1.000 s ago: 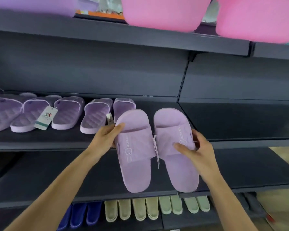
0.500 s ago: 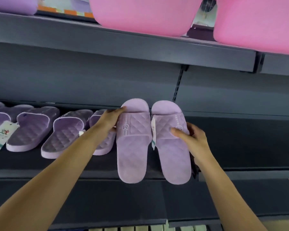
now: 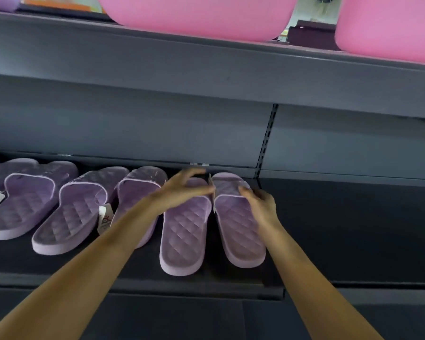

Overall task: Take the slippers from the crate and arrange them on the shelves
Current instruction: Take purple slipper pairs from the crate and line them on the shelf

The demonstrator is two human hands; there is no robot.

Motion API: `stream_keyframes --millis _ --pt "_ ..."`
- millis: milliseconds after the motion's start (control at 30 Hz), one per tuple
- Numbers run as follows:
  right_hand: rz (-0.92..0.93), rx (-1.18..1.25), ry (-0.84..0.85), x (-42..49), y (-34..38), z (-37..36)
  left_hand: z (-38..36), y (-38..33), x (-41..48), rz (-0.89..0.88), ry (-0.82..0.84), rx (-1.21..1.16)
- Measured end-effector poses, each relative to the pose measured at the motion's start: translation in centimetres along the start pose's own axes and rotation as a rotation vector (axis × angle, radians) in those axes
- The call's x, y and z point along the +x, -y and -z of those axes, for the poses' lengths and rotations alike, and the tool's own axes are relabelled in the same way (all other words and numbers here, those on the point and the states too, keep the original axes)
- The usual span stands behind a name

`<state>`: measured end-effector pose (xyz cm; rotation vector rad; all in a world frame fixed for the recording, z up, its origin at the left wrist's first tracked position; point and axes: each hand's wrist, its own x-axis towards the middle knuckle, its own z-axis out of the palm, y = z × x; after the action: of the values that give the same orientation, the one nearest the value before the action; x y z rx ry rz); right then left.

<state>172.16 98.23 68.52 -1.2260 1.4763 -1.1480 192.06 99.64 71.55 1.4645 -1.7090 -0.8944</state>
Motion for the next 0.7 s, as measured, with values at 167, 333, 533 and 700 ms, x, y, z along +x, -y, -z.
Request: stream_keyframes --millis 167,333,533,700 --pt "0.145 -0.082 -0.057 0.9 -0.1 -1.0 -0.2 1.3 -0.1 -0.076 0.058 0.402" --pt "0.218 -0.214 -0.04 0.4 0.0 -0.8 0.0 1.0 0.5 -0.06 0.043 0.449" --pt "0.406 -0.539 -0.027 -3.1 0.0 1.3 0.9 1.6 -1.5 -0.149 0.01 0.389" --pt "0.524 -0.712 -0.044 -7.4 -0.2 2.7 2.7 1.9 -5.8 -0.254 -0.001 0.396"
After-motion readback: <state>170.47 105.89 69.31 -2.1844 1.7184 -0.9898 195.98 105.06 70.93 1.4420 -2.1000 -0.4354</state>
